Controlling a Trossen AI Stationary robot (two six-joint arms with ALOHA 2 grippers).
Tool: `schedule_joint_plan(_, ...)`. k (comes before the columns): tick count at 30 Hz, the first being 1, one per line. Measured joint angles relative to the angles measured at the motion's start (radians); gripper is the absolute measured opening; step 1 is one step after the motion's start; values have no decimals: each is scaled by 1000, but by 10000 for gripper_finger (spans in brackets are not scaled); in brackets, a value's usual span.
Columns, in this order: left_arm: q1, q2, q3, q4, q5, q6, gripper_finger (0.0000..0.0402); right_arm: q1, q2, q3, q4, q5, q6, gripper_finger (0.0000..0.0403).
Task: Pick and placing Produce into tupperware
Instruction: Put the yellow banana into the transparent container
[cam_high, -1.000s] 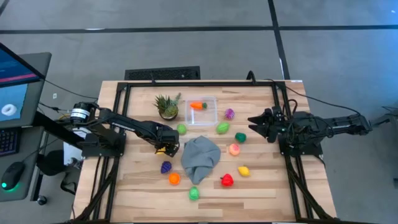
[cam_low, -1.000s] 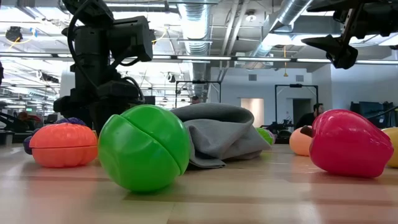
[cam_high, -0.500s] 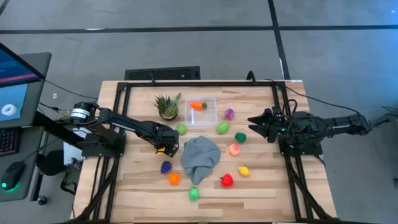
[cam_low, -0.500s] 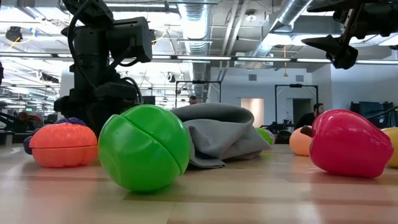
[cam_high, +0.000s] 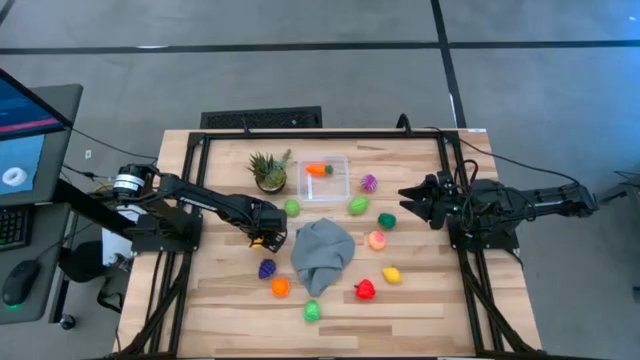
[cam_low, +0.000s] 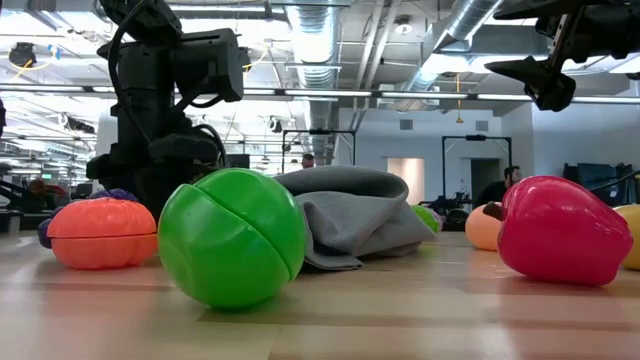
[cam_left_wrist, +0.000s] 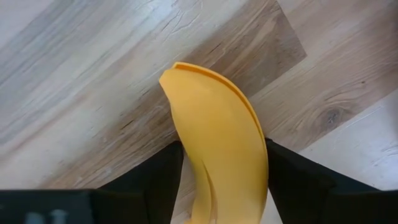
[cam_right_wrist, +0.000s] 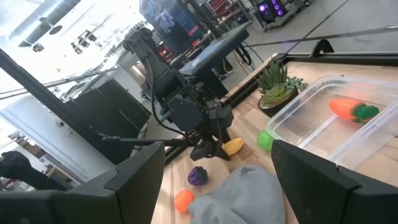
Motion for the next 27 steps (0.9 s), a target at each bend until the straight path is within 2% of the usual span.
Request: schedule_joint_plan(27,0,0,0,-4,0,7,196,0,0,0,0,0,0,317)
